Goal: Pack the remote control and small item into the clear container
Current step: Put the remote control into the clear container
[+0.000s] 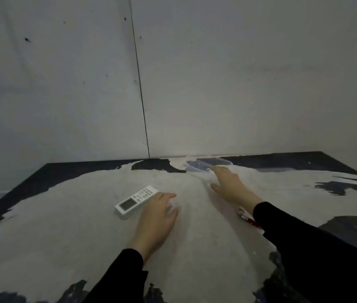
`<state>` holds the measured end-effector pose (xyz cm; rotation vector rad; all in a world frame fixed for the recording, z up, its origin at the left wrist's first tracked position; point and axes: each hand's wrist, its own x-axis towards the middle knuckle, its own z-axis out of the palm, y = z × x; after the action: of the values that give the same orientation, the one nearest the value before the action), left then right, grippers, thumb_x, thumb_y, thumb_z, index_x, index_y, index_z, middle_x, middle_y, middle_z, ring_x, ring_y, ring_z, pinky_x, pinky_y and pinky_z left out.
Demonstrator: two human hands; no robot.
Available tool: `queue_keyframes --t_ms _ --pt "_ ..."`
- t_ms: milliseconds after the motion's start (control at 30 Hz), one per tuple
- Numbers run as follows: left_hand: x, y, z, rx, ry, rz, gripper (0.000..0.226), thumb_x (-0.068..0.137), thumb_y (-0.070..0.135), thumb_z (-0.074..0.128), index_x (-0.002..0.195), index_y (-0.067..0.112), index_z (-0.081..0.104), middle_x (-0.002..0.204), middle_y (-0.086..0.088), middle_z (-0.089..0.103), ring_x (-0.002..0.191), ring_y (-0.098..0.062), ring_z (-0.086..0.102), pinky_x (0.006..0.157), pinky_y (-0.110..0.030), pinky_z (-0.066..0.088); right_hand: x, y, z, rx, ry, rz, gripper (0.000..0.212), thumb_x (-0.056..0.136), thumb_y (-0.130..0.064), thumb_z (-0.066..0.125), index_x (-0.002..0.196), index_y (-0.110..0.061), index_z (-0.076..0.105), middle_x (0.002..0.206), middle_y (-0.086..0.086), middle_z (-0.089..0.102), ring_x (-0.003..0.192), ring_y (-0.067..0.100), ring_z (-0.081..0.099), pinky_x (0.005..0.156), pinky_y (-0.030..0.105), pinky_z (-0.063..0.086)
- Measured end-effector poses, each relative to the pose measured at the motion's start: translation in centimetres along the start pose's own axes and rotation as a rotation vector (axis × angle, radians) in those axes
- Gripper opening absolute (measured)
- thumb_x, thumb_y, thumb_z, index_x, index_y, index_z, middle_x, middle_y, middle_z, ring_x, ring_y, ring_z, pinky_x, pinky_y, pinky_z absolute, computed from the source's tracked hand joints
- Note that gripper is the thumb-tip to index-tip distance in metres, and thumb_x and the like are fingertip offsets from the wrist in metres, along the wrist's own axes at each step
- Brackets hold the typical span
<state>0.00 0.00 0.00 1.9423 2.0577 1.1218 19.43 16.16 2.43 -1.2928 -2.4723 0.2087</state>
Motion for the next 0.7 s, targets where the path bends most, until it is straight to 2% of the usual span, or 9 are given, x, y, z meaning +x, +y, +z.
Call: queue_keyframes --t_ms 100,167,267,367,467,567,633,700 --pt "-0.1 -1.1 1.2 0.076 -0.075 0.031 0.039 0.085 0.033 0.056 0.123 0.023 0.055 0.125 0.001 0.058 0.115 -0.015 0.052 0.1 -0.028 0.04 1.0 0.1 1.0 -0.031 0.009 0.048 0.06 0.088 -0.019 0.051 0.143 -0.017 0.028 0.142 0.012 0.046 0.13 0.03 0.04 0.103 0.048 0.038" --pt "0.0 -1.5 1.5 0.115 -0.1 0.028 0.039 0.086 0.035 0.054 0.123 0.021 0.056 0.125 0.0 0.057 0.117 -0.017 0.049 0.102 -0.031 0.038 1.5 -0.1 1.6 -0.041 0.023 0.088 0.052 0.089 -0.014 0.047 0.139 -0.013 0.036 0.138 0.015 0.049 0.127 0.032 0.042 0.101 0.047 0.038" --pt "0.2 -1.9 1.7 0.132 -0.076 0.051 0.037 0.087 0.037 0.052 0.12 0.02 0.058 0.125 -0.001 0.057 0.117 -0.018 0.049 0.104 -0.034 0.038 1.5 -0.2 2.1 0.027 0.126 0.111 0.039 0.09 -0.003 0.041 0.126 -0.007 0.053 0.126 0.021 0.058 0.118 0.036 0.047 0.097 0.046 0.041" --pt "0.2 -1.8 1.6 0.1 -0.057 0.042 0.032 0.086 0.033 0.054 0.114 0.019 0.062 0.12 -0.002 0.061 0.113 -0.02 0.053 0.1 -0.037 0.042 0.3 -0.1 1.9 0.067 0.142 0.094 0.032 0.088 0.001 0.04 0.112 -0.005 0.06 0.109 0.022 0.064 0.109 0.035 0.05 0.091 0.044 0.044" --pt "0.2 -1.8 0.7 0.056 0.076 0.019 0.021 0.085 0.026 0.054 0.103 0.02 0.065 0.109 -0.003 0.067 0.105 -0.023 0.059 0.094 -0.04 0.044 -2.0 -0.2 1.4 0.08 0.119 0.054 0.027 0.087 0.0 0.041 0.102 -0.008 0.062 0.095 0.018 0.065 0.1 0.032 0.052 0.081 0.041 0.045" --pt "0.4 -2.6 -0.8 0.253 0.298 0.021 0.019 0.083 0.022 0.056 0.1 0.022 0.063 0.104 -0.003 0.064 0.098 -0.026 0.057 0.093 -0.041 0.038 -5.1 -0.4 0.7 0.107 0.094 -0.003 0.021 0.088 -0.004 0.045 0.097 -0.012 0.062 0.078 -0.001 0.053 0.088 0.024 0.05 0.075 0.037 0.043" --pt "0.5 -3.7 -1.7 0.364 0.375 -0.027 0.032 0.078 0.022 0.059 0.11 0.019 0.059 0.109 -0.008 0.06 0.102 -0.029 0.054 0.096 -0.043 0.036 -7.0 -0.6 0.5 0.126 0.096 -0.049 0.017 0.088 -0.007 0.047 0.093 -0.015 0.061 0.073 -0.011 0.045 0.08 0.016 0.046 0.071 0.035 0.043" --pt "0.2 -4.9 -2.3 0.42 0.306 -0.152 0.048 0.078 0.03 0.061 0.124 0.019 0.051 0.125 -0.013 0.053 0.118 -0.032 0.046 0.105 -0.046 0.031 -8.6 -0.9 0.3 0.148 0.086 -0.101 0.015 0.086 -0.008 0.049 0.089 -0.019 0.059 0.076 -0.006 0.052 0.078 0.013 0.046 0.07 0.032 0.043"
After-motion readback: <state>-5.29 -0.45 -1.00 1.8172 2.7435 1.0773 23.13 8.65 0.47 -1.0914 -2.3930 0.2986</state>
